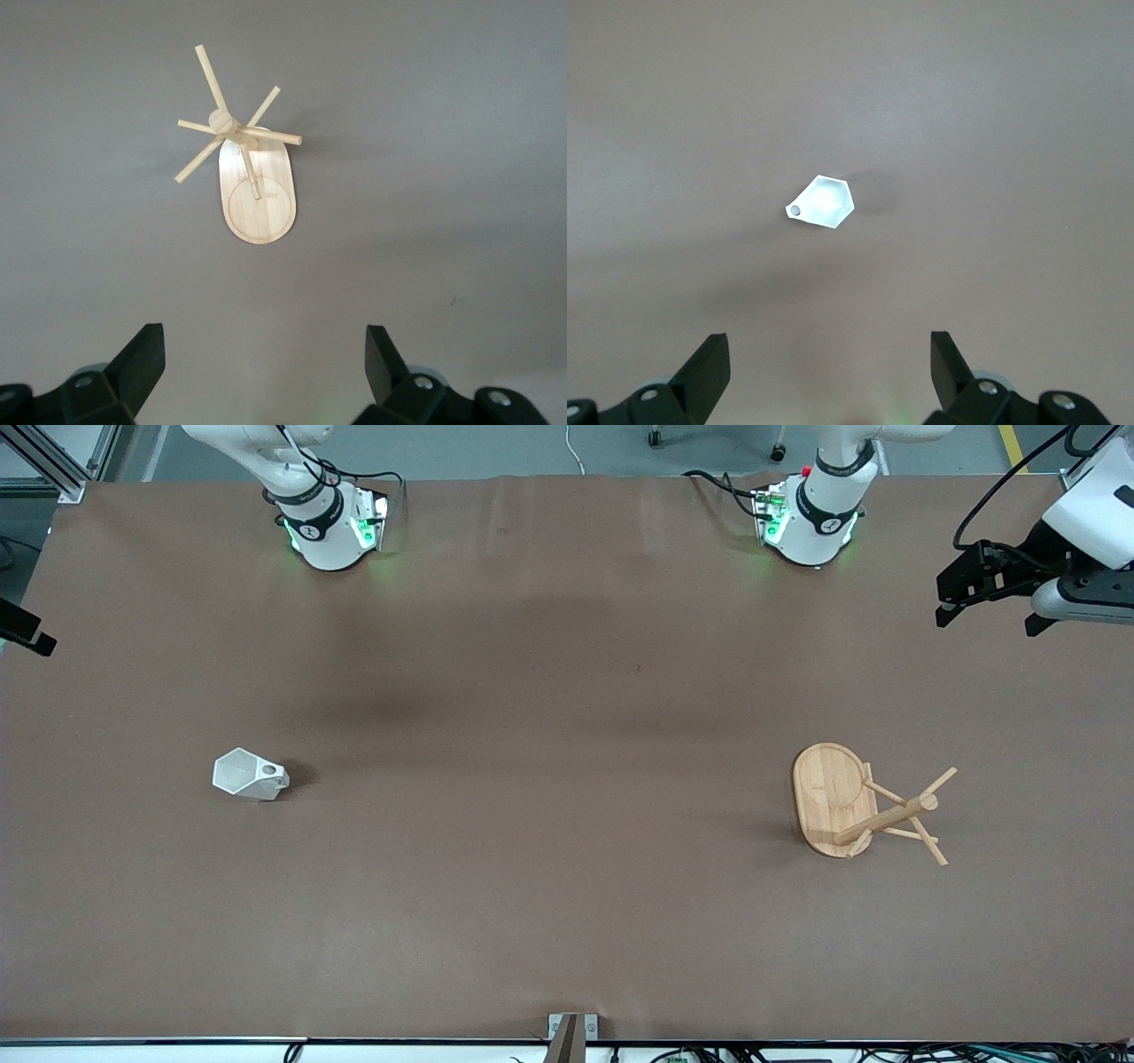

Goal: Hang cup on rack

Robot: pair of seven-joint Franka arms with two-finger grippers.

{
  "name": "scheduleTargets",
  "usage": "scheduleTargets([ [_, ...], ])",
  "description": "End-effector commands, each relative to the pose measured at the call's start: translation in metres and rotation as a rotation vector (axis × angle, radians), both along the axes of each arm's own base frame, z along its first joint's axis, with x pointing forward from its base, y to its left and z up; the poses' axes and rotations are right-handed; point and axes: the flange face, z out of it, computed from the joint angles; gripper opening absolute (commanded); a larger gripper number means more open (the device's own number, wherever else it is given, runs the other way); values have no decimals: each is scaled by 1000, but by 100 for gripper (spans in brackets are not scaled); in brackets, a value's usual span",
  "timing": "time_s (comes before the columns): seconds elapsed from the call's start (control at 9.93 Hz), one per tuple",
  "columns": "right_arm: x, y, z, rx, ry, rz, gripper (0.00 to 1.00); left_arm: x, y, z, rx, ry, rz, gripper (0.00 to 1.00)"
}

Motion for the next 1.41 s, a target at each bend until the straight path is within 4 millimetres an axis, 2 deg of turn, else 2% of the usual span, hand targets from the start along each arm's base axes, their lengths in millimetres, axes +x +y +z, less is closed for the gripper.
scheduleTargets([
  [0.0,9,-2,-43,-2,11,12,100,6,2,-15,13,27,-14,100],
  [0.2,20,-2,-116,-3,-3,19,100,6,1,-15,13,27,-15,100],
  [0.4,20,-5,-197,-8,-26,19,100,6,0,-15,10,29,-19,100],
  [0.6,21,-5,-290,-16,-18,43,100,7,0,-17,9,32,-17,100],
  [0.7,23,-4,-322,-18,-13,63,100,8,-1,-19,8,35,-19,100],
  [0.81,27,-6,-346,-22,-7,92,100,9,0,-20,8,38,-16,100],
  [1.01,30,-17,-379,-27,-1,92,100,12,-1,-25,7,46,-16,100],
  [1.31,26,-22,-409,-33,-17,108,100,13,-3,-25,3,45,-20,100],
])
